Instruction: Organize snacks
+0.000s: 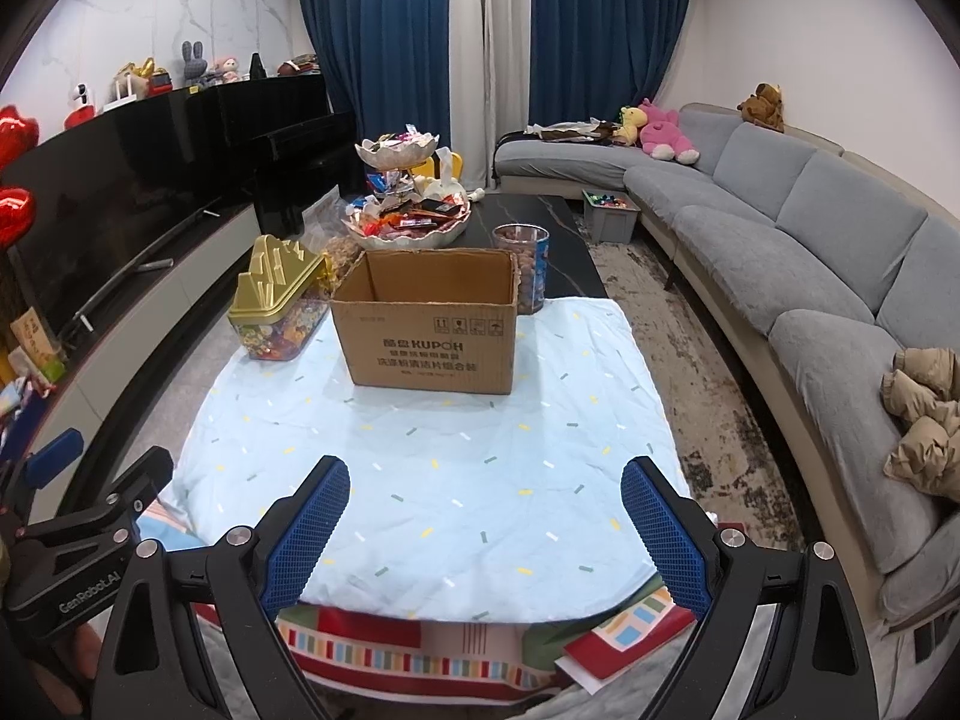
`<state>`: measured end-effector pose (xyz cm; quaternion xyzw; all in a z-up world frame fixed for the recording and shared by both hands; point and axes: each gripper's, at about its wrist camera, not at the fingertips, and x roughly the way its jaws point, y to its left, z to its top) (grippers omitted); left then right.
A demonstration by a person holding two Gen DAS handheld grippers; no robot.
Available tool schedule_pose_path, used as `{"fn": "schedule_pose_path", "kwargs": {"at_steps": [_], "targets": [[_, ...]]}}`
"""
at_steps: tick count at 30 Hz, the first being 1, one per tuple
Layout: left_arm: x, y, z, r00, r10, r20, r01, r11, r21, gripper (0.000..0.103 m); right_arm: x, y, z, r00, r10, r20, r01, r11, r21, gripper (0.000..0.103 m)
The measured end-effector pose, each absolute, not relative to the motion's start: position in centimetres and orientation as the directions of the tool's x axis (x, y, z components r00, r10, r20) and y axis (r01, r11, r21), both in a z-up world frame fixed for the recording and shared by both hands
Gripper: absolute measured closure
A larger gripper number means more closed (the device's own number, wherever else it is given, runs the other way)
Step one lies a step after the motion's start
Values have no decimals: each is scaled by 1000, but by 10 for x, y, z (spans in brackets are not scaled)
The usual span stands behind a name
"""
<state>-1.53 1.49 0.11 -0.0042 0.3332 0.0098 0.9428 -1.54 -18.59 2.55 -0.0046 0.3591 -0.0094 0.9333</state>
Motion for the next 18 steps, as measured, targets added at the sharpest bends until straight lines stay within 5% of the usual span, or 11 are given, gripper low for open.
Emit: {"fn": "schedule_pose_path", "kwargs": {"at_steps": [18], "targets": [[-15,13,-1,775,17,-631,-21,1000,1,0,-13,-190,22,738,-22,-674,23,1000,-8,10]]}}
